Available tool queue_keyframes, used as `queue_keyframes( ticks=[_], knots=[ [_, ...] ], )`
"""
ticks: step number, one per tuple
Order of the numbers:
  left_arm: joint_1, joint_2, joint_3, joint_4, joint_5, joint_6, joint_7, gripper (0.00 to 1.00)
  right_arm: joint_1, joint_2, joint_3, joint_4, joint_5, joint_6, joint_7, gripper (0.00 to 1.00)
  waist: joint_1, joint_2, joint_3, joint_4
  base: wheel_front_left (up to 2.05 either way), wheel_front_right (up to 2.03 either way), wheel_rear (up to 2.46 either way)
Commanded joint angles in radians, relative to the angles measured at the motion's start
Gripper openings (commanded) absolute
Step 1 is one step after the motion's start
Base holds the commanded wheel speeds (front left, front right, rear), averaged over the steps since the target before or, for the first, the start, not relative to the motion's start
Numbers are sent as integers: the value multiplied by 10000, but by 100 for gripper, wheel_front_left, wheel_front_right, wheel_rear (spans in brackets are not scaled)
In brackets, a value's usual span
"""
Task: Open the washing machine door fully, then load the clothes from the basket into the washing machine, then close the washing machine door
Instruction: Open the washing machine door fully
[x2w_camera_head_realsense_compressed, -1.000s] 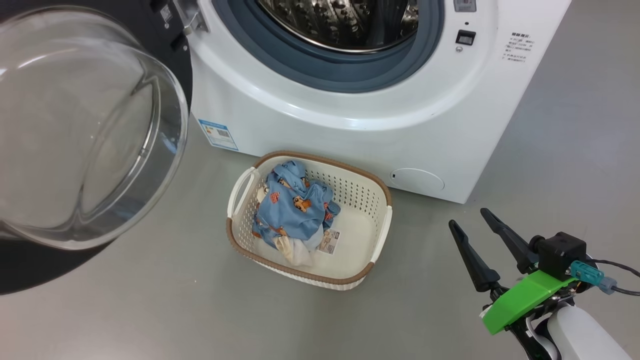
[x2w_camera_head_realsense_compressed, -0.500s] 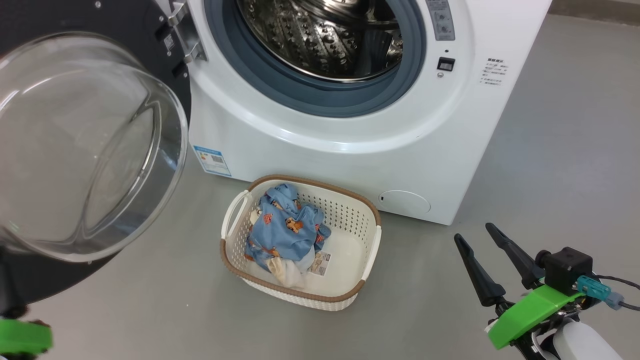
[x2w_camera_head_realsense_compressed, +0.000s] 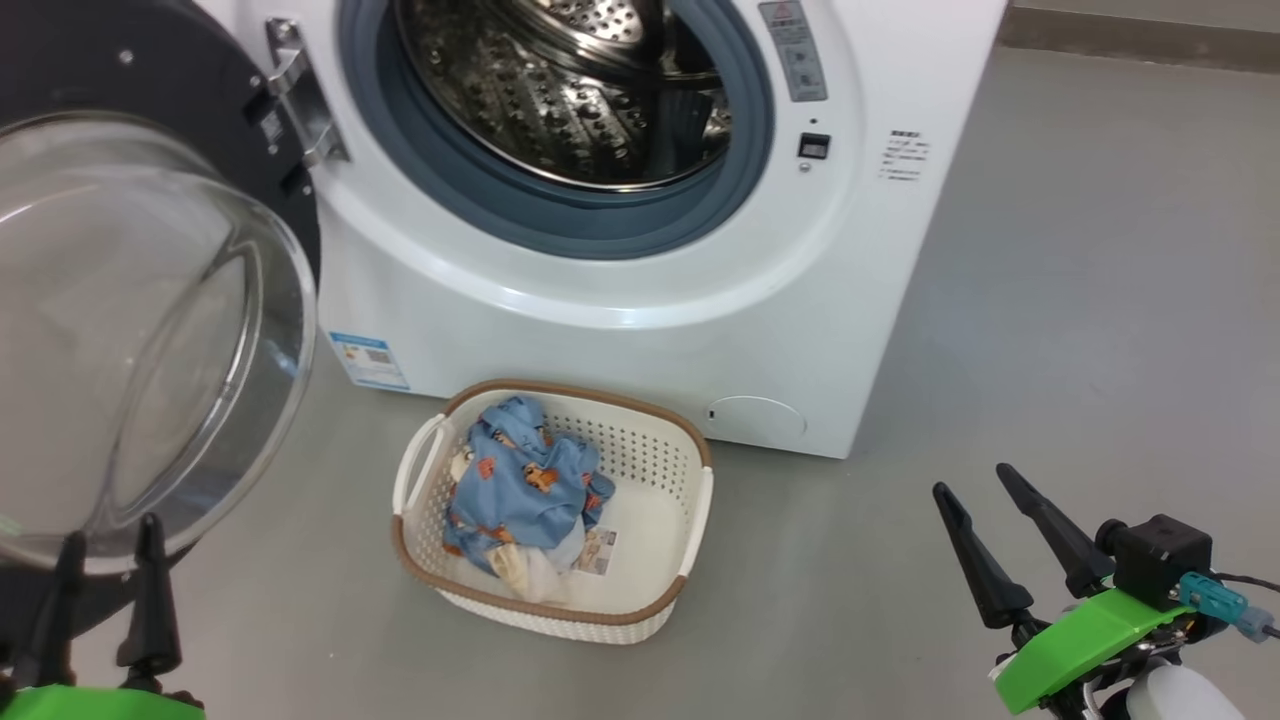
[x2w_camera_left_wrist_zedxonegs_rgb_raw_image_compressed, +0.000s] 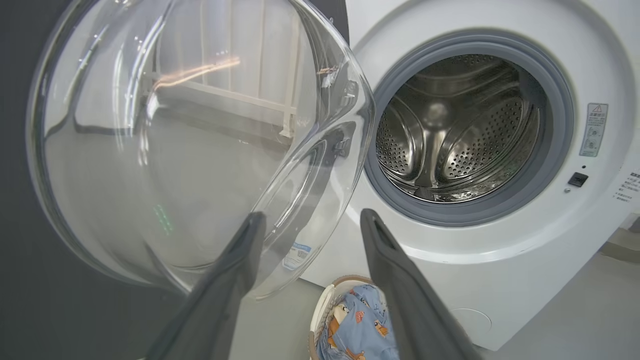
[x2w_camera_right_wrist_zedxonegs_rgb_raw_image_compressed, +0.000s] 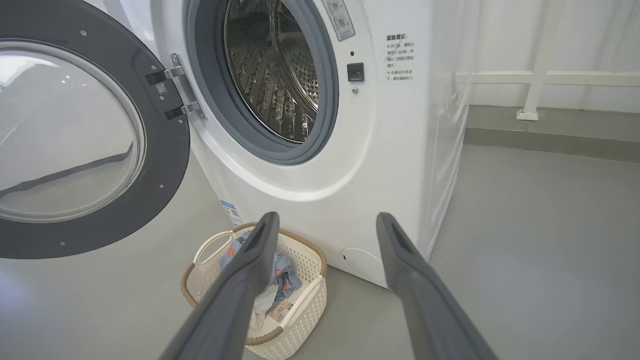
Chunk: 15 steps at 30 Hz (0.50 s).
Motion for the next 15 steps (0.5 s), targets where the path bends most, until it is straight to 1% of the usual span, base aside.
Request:
queue_keyframes(
  ticks=[1,2,3,4,9,15],
  knots=[
    [-123,418,231,-353,-82,-19,-80,100,38,-144,99,-299,45,16,-120,100,0,-1,-51,-325,0,0,0],
    [-80,453,65,-467,-99,-19,-80,100,61,-141,65,-316,43,16,-120,100,0,-1,-50,-432,0,0,0],
    [58,470,-168,-837,-110,-19,-80,100,166,-134,-97,-413,1,16,-120,100,0,-1,0,-987,0,0,0],
    [90,481,-276,-970,-171,-19,-80,100,197,-133,-163,-455,-25,16,-120,100,0,-1,32,-1223,0,0,0],
    [179,590,-536,-1118,-330,-19,-80,100,260,-115,-365,-557,-95,16,-120,100,0,-1,129,-1758,0,0,0],
    [220,582,-734,-1191,-645,-19,-80,100,331,-69,-542,-655,-163,16,-120,100,0,-1,195,-2353,0,0,0]
  ],
)
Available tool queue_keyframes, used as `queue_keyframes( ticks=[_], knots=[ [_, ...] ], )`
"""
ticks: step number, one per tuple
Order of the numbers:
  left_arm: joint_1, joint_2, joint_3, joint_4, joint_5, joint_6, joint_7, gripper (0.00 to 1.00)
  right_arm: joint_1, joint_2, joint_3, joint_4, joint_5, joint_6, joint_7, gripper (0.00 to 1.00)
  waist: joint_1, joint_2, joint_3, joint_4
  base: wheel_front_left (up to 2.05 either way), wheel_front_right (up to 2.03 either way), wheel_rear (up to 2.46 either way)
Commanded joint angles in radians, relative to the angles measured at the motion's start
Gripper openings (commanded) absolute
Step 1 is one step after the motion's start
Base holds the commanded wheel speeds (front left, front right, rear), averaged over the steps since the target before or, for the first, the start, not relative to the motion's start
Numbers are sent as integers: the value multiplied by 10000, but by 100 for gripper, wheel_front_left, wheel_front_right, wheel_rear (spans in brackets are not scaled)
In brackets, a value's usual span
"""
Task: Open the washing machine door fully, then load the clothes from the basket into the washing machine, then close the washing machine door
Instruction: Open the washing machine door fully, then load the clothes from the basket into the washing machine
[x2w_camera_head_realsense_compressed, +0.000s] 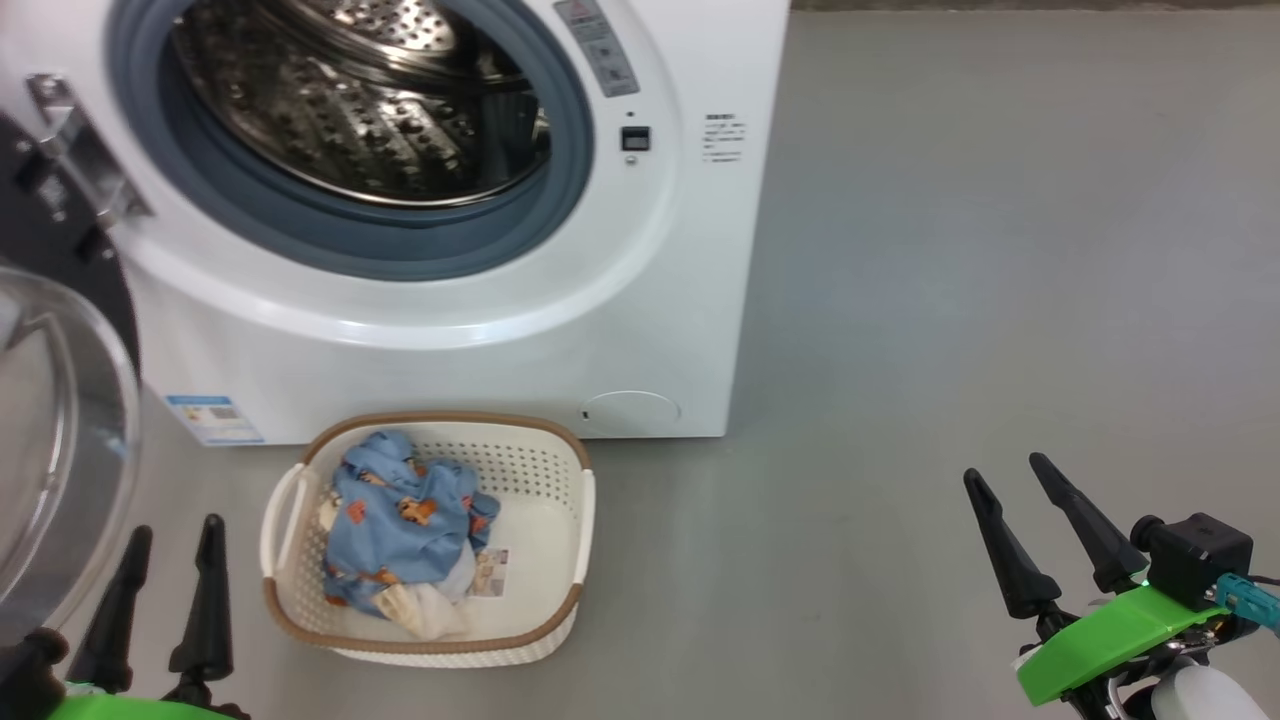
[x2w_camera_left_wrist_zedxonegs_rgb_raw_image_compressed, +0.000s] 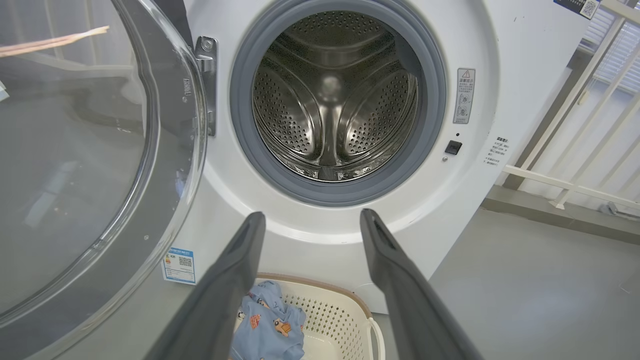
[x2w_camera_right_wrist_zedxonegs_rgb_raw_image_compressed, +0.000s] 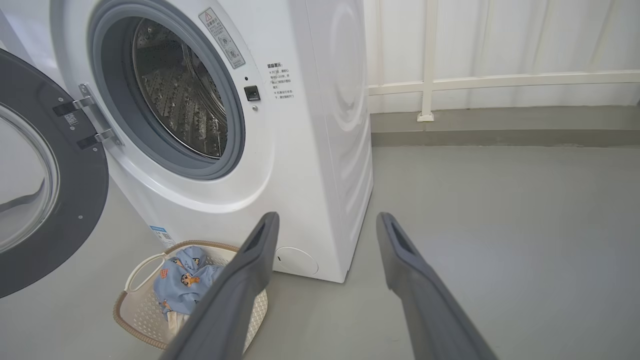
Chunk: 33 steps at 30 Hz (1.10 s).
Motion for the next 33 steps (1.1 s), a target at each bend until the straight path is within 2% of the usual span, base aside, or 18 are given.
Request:
queue_keyframes(
  ticks=[1,15,33],
  knots=[
    [-169,366,251,-286,-71,-21,-80,100,108,-124,113,-300,-122,16,-120,100,0,-1,80,-411,0,0,0],
    [-180,371,50,-359,-516,-21,-80,100,220,-106,-210,-472,-194,16,-120,100,0,-1,179,-1112,0,0,0],
    [-393,678,10,-285,-867,-21,-80,100,132,77,-353,-555,-340,16,-120,100,0,-1,370,-971,8,-21,13]
  ],
)
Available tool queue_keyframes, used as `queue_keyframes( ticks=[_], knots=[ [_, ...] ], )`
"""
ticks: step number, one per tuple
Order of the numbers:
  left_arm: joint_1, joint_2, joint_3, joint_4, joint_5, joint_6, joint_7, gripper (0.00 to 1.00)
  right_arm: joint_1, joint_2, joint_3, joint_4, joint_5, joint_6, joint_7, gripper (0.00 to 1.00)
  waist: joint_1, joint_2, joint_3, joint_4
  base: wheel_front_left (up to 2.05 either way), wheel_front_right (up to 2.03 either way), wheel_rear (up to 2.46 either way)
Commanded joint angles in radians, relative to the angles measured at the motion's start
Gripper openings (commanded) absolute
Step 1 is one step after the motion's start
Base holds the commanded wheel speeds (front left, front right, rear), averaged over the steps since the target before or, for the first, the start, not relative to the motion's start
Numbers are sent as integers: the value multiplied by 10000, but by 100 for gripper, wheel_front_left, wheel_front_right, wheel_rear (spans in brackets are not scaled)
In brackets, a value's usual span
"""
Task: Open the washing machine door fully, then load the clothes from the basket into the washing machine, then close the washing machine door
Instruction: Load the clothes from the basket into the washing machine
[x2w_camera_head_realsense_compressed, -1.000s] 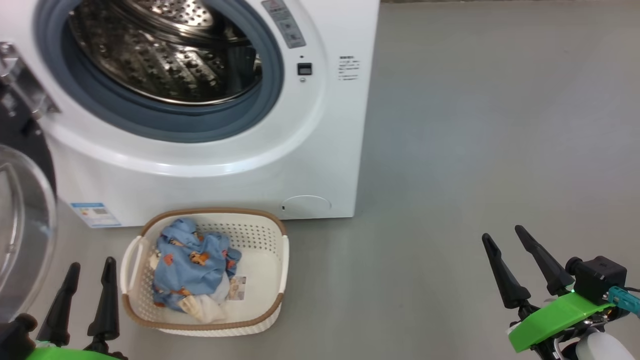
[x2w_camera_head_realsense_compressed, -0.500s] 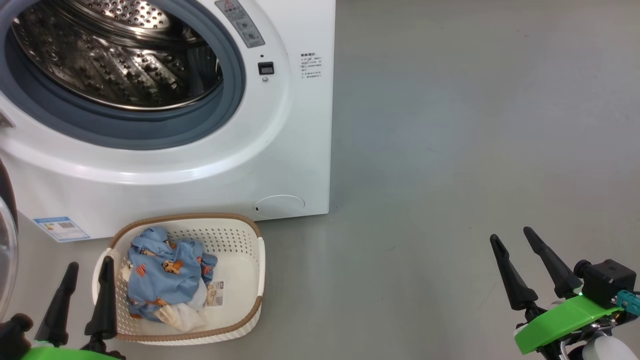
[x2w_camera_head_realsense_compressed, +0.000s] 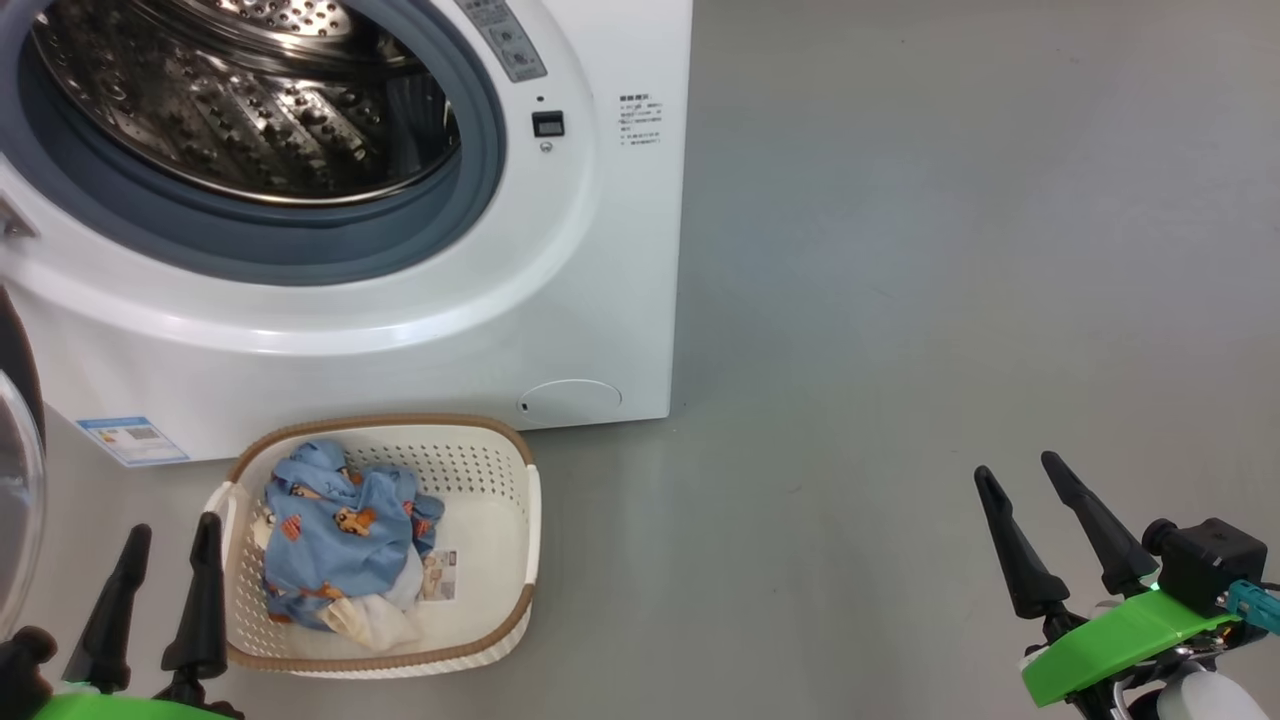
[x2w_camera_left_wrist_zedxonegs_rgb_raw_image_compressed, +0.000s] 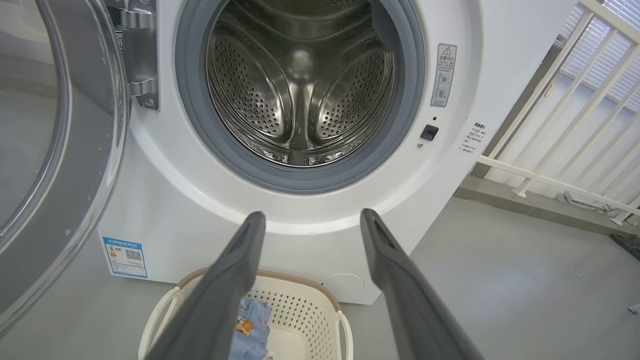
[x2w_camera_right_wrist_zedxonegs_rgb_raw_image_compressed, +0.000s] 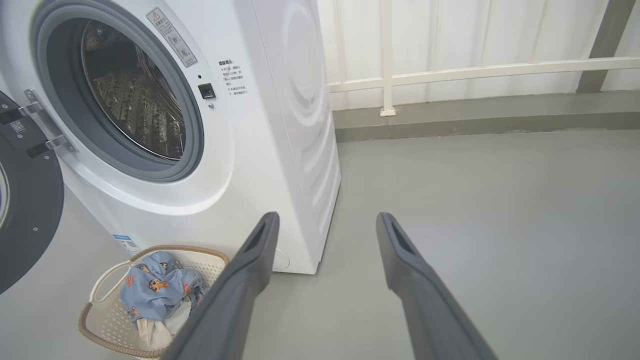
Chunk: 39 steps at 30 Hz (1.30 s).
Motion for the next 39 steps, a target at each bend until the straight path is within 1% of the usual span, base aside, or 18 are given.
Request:
queue_keyframes(
  ticks=[1,11,19,31,35,39],
  knots=[
    [-383,405,337,-184,-108,-21,-80,100,-77,-102,115,-255,-125,16,-120,100,0,0,-10,19,63,-118,54],
    [-465,515,225,-203,-224,-21,-80,100,-98,-59,175,-267,-145,16,-120,100,0,0,52,94,102,-161,59],
    [-469,551,169,-231,-91,-21,-80,100,-90,-39,199,-269,-157,16,-120,100,0,0,71,144,93,-140,47],
    [-441,387,39,-60,62,-21,-80,100,-149,27,264,-267,-179,16,-120,100,0,0,181,269,17,-17,0],
    [-428,242,-81,274,118,-21,-80,100,-211,131,300,-310,-241,16,-120,100,0,0,308,266,0,0,0],
    [-523,62,-508,843,102,-21,-80,100,-311,272,387,-364,-311,16,-120,100,0,0,584,236,0,0,0]
  ],
)
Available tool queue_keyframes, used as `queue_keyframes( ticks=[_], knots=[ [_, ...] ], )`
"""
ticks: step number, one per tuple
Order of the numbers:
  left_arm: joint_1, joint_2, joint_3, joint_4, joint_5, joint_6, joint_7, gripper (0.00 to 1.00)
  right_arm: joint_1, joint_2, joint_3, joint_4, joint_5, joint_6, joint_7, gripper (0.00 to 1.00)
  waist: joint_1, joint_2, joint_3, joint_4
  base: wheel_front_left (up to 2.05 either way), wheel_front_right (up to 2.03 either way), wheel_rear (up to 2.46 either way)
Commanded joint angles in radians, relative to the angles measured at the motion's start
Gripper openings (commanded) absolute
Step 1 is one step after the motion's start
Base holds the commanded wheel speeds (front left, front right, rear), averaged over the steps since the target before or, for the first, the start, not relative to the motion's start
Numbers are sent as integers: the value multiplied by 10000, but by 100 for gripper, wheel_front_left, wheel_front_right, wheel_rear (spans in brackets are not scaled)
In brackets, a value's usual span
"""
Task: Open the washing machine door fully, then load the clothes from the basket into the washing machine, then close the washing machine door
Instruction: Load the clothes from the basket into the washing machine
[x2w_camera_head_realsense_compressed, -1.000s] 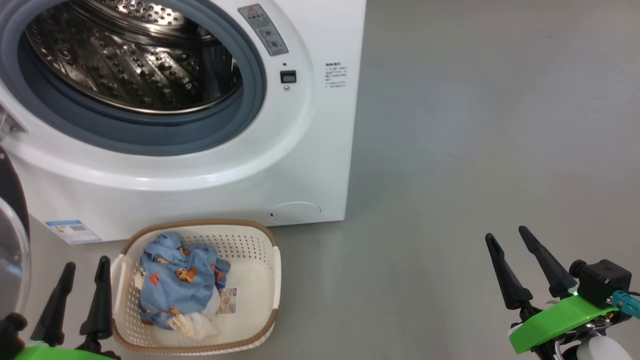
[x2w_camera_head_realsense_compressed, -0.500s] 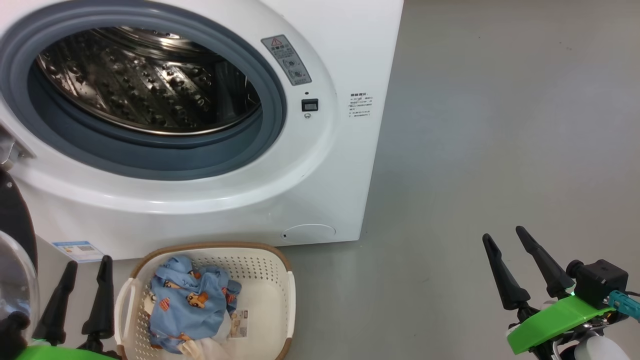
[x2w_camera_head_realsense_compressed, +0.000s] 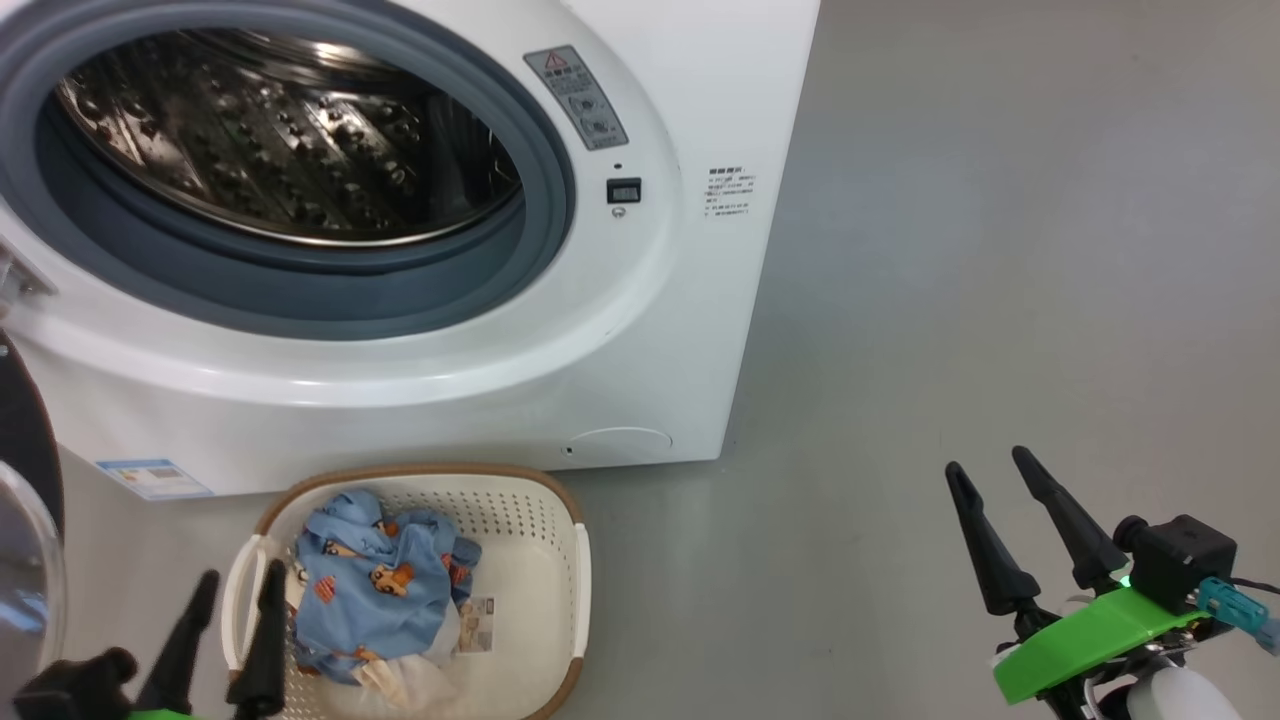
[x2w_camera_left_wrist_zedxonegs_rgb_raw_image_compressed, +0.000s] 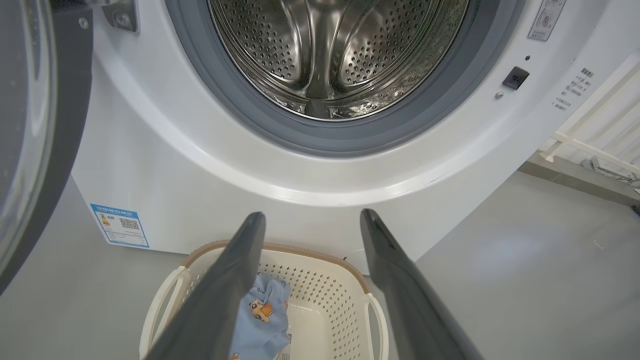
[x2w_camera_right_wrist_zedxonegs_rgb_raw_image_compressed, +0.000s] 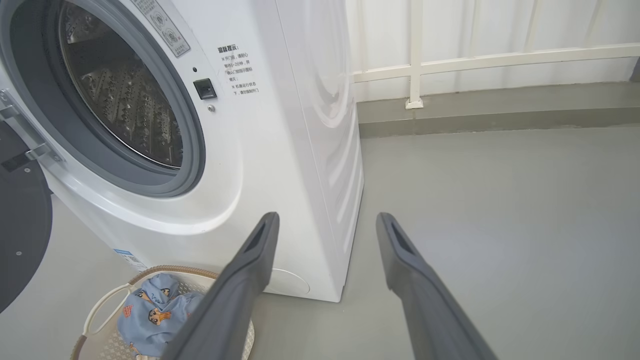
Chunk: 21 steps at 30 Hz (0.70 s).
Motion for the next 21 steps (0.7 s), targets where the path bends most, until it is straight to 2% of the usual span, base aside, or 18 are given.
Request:
queue_keyframes(
  ticks=[1,7,11,15,21],
  knots=[
    [-506,199,216,48,10,-21,-80,100,-263,-47,283,-290,-115,16,-120,100,0,0,206,-43,0,0,0],
    [-1241,-191,-382,1544,52,-21,-80,100,-541,188,316,-372,-267,16,-120,100,0,0,930,-86,0,0,0],
    [-2018,-253,-822,2746,60,-21,-80,100,-759,427,309,-478,-455,16,-120,100,0,0,1508,-113,0,0,0],
    [-2915,-174,-1308,3854,-83,-21,-80,100,-1003,640,297,-587,-632,16,-120,100,0,0,2116,-139,0,0,0],
    [-3924,87,-1948,4793,-366,-21,-80,100,-1380,940,331,-687,-859,16,-120,100,0,0,2789,-197,0,0,0]
  ],
)
